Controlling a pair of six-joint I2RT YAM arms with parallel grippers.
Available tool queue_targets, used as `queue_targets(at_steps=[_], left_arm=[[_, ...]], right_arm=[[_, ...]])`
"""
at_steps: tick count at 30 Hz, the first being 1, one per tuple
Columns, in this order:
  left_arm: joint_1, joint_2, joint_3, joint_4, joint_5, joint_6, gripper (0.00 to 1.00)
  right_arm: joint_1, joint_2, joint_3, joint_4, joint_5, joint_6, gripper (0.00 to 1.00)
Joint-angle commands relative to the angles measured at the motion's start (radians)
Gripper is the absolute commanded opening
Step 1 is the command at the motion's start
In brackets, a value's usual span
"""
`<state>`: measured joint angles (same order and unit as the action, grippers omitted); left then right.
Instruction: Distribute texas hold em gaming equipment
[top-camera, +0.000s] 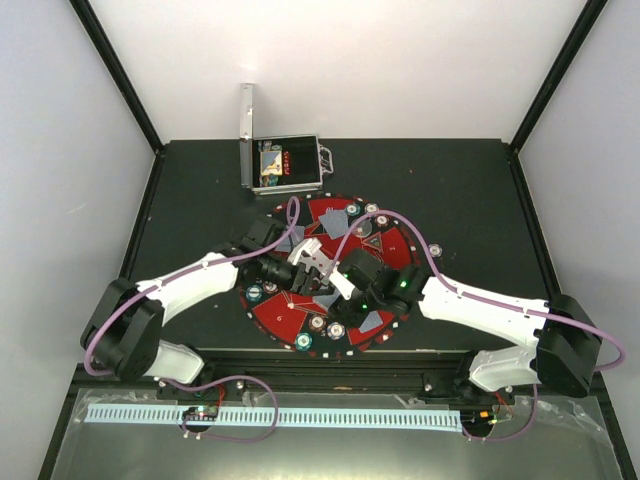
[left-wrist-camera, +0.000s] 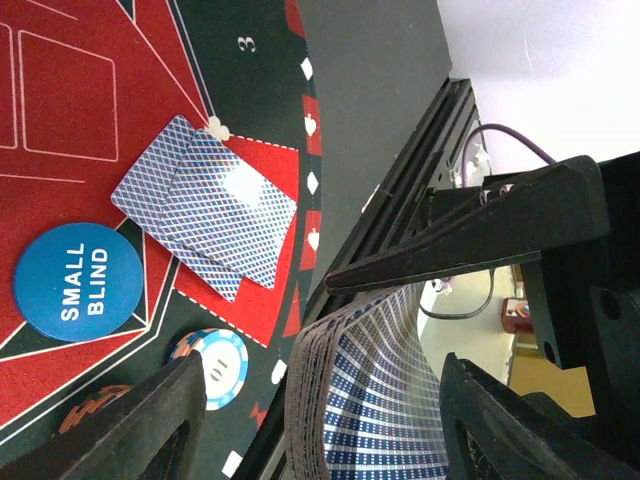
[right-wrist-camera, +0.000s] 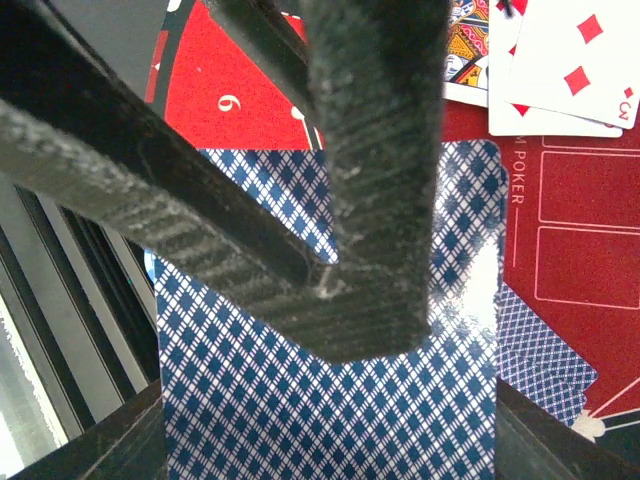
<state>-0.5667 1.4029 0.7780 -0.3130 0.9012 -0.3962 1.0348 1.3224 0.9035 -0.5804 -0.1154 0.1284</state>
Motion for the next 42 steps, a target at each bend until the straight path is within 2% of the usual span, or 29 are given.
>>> queue_targets(at_steps=[1, 14, 25, 30, 35, 38, 42], left_arm=[[0.001, 0.014, -0.009, -0.003, 0.032, 0.018, 0.63], [0.010, 0.014, -0.023, -0.037, -0.027, 0.025, 0.51], [0.045, -0.031, -0.078, 0.006, -0.040, -0.026, 0.40], [0.050, -0.040, -0.085, 0.008, -0.023, -0.031, 0.30], [0.054, -0.049, -0.084, 0.008, -0.003, -0.030, 0.09], [0.056, -0.054, -0.083, 0.000, -0.004, -0.031, 0.03], [0.062, -0.065, -0.084, -0.020, -0.011, -0.019, 0.02]], right_arm=[[0.011, -0.011, 0.024, 0.021, -0.001, -0.017, 0.62], [0.010, -0.040, 0.005, 0.029, 0.017, -0.013, 0.62], [0.011, -0.048, -0.008, 0.027, 0.015, -0.012, 0.62], [0.012, -0.041, -0.008, 0.033, 0.018, -0.009, 0.62], [0.013, -0.036, -0.012, 0.035, 0.017, -0.006, 0.62], [0.013, -0.034, -0.014, 0.041, 0.018, -0.002, 0.62], [0.012, -0.034, -0.017, 0.050, 0.020, 0.004, 0.62]])
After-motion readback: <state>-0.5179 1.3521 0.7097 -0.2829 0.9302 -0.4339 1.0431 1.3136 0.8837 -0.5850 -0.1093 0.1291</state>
